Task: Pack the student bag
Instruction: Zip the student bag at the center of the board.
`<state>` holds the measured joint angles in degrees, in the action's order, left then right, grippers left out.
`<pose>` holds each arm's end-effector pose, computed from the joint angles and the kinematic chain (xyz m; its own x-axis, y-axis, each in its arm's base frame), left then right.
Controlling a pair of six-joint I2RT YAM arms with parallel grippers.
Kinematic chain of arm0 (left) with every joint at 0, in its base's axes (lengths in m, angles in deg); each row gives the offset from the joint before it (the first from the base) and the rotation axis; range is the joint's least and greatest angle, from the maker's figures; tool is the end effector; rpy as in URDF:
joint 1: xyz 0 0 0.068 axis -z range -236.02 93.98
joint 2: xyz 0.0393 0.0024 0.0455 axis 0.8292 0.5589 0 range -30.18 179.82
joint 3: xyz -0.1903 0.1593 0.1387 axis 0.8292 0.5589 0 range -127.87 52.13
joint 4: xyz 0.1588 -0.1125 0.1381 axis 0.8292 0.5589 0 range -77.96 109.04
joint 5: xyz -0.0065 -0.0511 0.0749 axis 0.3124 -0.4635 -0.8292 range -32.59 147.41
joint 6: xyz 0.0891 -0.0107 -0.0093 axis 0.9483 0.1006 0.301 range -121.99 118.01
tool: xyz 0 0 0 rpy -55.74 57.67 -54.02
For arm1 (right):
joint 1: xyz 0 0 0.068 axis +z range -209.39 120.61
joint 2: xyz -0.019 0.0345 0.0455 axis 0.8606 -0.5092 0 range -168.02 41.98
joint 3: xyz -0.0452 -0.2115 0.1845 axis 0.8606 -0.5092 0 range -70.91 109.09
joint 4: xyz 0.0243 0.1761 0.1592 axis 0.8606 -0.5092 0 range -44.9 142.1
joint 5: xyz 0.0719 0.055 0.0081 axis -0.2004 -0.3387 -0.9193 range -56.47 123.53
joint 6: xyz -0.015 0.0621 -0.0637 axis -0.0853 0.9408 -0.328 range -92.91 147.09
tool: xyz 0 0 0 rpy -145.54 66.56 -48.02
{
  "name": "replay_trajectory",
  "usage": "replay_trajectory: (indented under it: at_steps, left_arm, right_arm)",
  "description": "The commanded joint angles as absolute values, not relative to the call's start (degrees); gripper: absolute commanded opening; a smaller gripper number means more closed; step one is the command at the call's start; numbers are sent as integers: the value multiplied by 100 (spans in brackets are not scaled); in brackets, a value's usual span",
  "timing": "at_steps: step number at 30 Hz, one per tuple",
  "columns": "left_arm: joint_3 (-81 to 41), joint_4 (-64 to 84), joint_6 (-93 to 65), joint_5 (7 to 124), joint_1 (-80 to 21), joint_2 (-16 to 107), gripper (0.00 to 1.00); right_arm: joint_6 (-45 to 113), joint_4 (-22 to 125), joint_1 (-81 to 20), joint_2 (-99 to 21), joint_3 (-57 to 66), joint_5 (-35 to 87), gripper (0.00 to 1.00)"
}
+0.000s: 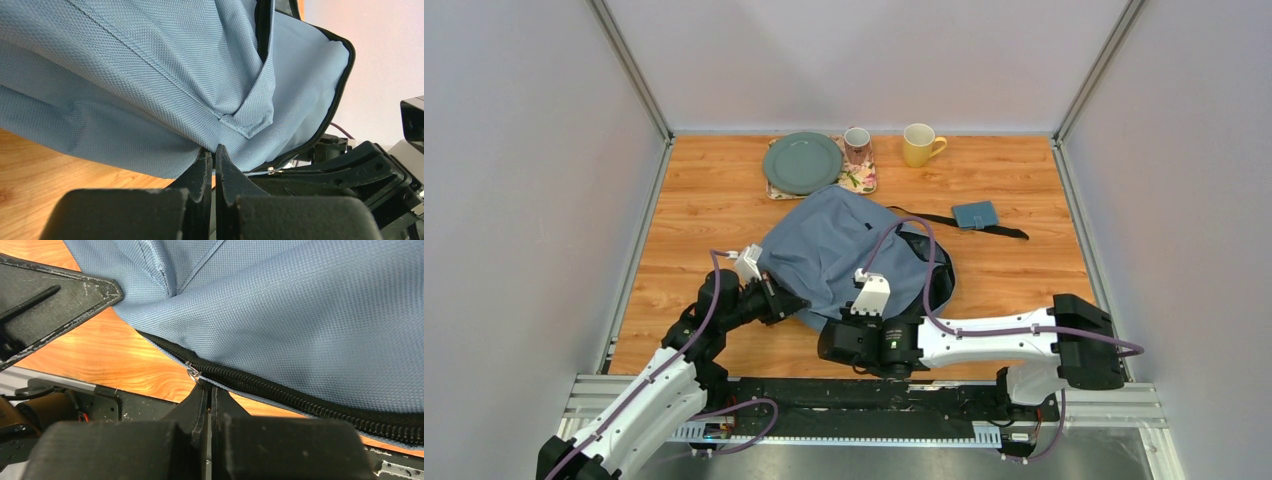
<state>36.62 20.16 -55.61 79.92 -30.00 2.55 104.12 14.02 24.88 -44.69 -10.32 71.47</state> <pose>0.1216 -0.0937 0.1912 -0.8047 -0.4350 -0.4040 0.1149 0.5536 -0.8248 0.0781 0.2819 0.2220 -0.7589 0.1355 -0.6370 -0.0826 0.9502 0.3005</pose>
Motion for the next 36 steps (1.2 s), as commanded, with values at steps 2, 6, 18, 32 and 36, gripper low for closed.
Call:
replay_trajectory:
  at_steps: [2, 6, 18, 32, 36]
  left_arm:
    - [3464, 2284, -5174, 7790, -3027, 287, 0]
    - [3393, 2364, -5077, 7728, -3035, 348, 0]
    - [3332, 2697, -4822, 7570, -3071, 287, 0]
    - [3639, 2989, -4347, 7130, -3079, -354, 0]
    - [3692, 2909, -4347, 7139, -3071, -416, 0]
  right_arm:
    - [10110, 1650, 2463, -3915, -1448, 6966, 0]
    - [9995, 1826, 2437, -3738, -1650, 6659, 0]
    - [9538, 1363, 2253, -3527, -1537, 6254, 0]
    - [10012, 2405, 1365, -2200, -2600, 4945, 0]
    - [10083, 2301, 1365, -2270, -2582, 4865, 0]
